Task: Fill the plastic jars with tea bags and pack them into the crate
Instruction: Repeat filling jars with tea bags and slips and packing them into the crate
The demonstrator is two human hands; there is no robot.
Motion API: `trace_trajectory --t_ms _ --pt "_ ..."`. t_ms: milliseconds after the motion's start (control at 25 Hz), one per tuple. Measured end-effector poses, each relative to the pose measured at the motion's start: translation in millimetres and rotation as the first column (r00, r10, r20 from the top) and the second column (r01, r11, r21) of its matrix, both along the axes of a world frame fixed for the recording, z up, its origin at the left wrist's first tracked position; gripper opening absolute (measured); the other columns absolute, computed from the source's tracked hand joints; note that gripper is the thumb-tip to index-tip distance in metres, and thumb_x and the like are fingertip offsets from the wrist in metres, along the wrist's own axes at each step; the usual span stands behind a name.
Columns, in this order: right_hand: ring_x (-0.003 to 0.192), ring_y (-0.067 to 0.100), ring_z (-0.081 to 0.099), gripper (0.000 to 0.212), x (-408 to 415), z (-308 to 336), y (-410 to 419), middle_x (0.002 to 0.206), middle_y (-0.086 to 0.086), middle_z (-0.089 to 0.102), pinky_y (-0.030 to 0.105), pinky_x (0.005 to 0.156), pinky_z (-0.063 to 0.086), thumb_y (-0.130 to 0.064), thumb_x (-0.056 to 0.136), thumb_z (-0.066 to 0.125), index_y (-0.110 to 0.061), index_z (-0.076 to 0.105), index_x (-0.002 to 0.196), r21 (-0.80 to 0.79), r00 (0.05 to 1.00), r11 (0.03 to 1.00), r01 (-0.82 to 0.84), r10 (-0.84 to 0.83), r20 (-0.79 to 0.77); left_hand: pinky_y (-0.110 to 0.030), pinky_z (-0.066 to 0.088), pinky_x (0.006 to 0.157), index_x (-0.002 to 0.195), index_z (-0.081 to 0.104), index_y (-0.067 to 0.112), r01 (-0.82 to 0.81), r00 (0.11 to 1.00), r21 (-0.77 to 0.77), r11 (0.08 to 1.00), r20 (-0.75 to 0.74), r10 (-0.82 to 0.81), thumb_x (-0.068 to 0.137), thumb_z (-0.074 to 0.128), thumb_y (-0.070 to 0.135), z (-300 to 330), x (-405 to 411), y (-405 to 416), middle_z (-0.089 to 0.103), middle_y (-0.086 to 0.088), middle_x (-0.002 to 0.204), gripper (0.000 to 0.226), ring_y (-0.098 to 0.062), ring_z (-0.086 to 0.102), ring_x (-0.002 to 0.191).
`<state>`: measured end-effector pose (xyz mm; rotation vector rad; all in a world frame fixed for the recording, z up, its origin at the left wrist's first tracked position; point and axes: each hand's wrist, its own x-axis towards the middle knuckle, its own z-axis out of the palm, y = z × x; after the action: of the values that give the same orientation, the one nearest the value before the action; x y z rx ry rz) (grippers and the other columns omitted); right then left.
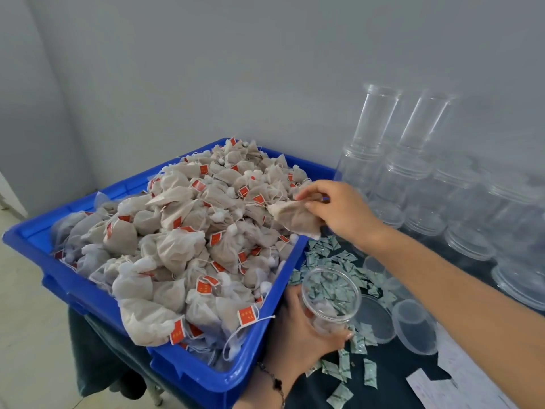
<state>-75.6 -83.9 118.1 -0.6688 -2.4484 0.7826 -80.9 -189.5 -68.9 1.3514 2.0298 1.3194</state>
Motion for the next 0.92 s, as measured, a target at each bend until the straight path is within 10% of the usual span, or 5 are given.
trace_trajectory --t_ms 120,280,480,680,920 --pt "0.079 0.002 0.061 0.023 48 3 -10 0.086 -0.011 0.063 0.016 0.065 0.052 -0.005 0.089 0.06 -0.026 0.062 0.078 -0.212 0.999 0.977 0.029 -0.037 -0.033 -0.008 0.045 0.08 0.119 0.032 0.033 -0.08 0.986 -0.012 0.997 0.145 0.081 0.044 0.083 0.056 8 -16 -22 0.05 0.02 0.112 0.094 -0.001 0.056 0.102" --pt "0.093 0.005 0.059 0.023 80 -21 -30 0.098 -0.01 0.063 0.011 0.076 0.043 -0.007 0.083 0.058 -0.028 0.066 0.08 0.069 0.895 0.996 -0.059 0.022 0.446 -0.021 0.052 0.079 0.118 0.029 0.031 -0.067 0.993 0.046 0.997 0.101 0.062 0.045 0.081 0.058 10 -4 -13 0.052 0.018 0.107 0.094 -0.001 0.057 0.094" --pt "0.097 0.005 0.056 0.024 27 -21 -42 0.106 -0.008 0.065 0.02 0.086 0.043 -0.008 0.089 0.051 -0.021 0.068 0.1 0.23 0.965 0.965 -0.129 0.069 0.255 -0.025 0.053 0.078 0.108 0.042 0.024 -0.074 0.988 0.107 0.992 0.141 0.059 0.045 0.08 0.049 11 -9 -10 0.057 0.015 0.1 0.078 0.001 0.059 0.092" --pt "0.091 0.023 0.061 0.024 -42 -53 -61 0.102 0.005 0.065 0.034 0.072 0.05 -0.017 0.088 0.056 -0.017 0.065 0.11 0.234 0.751 0.896 -0.378 0.149 0.643 -0.021 0.042 0.079 0.111 0.045 0.023 -0.033 0.993 0.0 0.999 0.114 0.032 0.045 0.07 0.058 9 -10 -10 0.05 0.012 0.095 0.078 -0.003 0.051 0.089" --pt "0.085 0.008 0.062 0.015 -19 -31 -46 0.092 -0.005 0.067 0.025 0.079 0.05 -0.007 0.089 0.057 -0.017 0.068 0.092 0.134 0.941 0.977 -0.168 0.118 0.316 -0.019 0.052 0.079 0.106 0.042 0.035 -0.045 0.976 0.071 0.996 0.217 0.028 0.047 0.079 0.044 11 -8 -8 0.055 0.015 0.103 0.071 0.004 0.057 0.093"
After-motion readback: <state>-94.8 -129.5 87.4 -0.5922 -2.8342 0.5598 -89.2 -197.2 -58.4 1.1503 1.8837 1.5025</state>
